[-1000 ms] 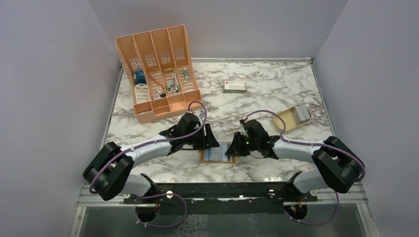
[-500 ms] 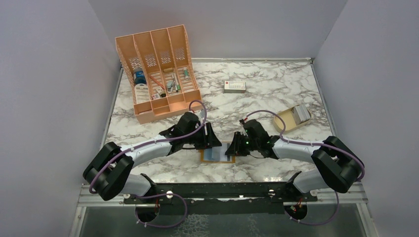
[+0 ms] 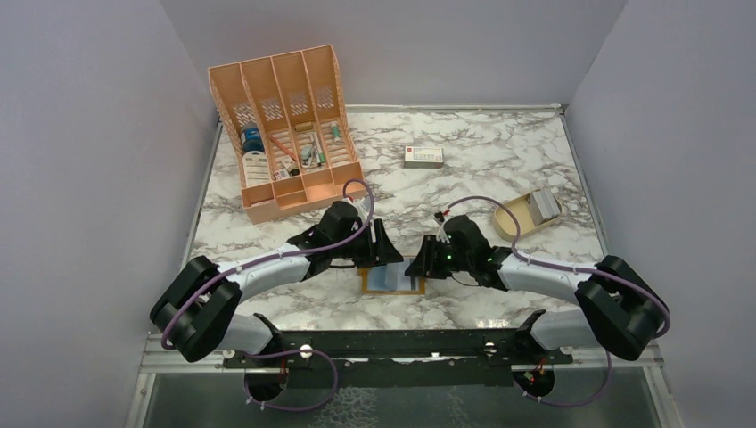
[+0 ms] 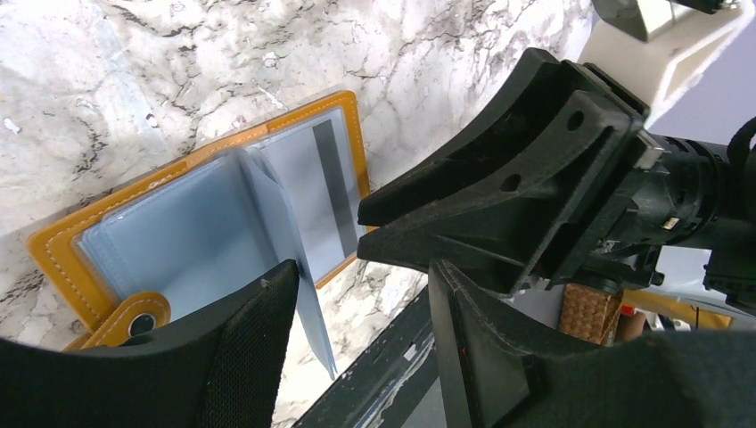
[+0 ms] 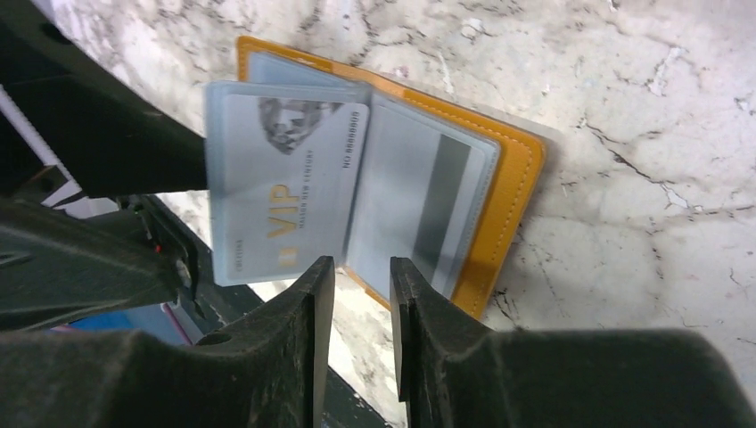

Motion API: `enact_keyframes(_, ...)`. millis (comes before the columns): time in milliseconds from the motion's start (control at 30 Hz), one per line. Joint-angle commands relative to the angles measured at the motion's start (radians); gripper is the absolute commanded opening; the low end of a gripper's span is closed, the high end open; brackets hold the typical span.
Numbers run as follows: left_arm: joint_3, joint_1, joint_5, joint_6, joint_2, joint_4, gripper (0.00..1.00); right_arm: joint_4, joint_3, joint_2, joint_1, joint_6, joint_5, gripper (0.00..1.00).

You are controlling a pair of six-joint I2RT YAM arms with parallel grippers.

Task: Put the credit cards into the card holder
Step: Turn over the card slot in the card holder.

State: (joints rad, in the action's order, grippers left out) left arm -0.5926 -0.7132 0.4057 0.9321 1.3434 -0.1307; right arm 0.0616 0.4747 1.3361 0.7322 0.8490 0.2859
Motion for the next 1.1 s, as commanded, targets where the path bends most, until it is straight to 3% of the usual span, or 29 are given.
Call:
enact_keyframes(0, 0.009, 0.001, 0.04, 0.01, 0.008, -0.047, 0.57, 0.076, -0.017, -0.058, 0.013, -0.005, 0.018, 0.31)
enact_keyframes(167, 0.01, 0.001, 0.035, 0.014, 0.004, -0.049, 0.54, 0.086, -0.011, -0.063, 0.023, 0.005, 0.024, 0.34)
enact_keyframes(400, 0.019, 0.001, 0.037, 0.023, 0.008, -0.064, 0.29, 0.126, -0.008, -0.036, 0.046, 0.039, 0.037, 0.37)
enact_keyframes(733, 0.028, 0.001, 0.02, 0.017, 0.002, -0.059, 0.05, 0.073, -0.023, -0.056, 0.049, 0.051, -0.011, 0.37)
enact_keyframes(1067, 0.026, 0.001, 0.022, 0.007, 0.04, -0.08, 0.07, -0.018, 0.009, -0.14, 0.048, 0.051, -0.053, 0.38)
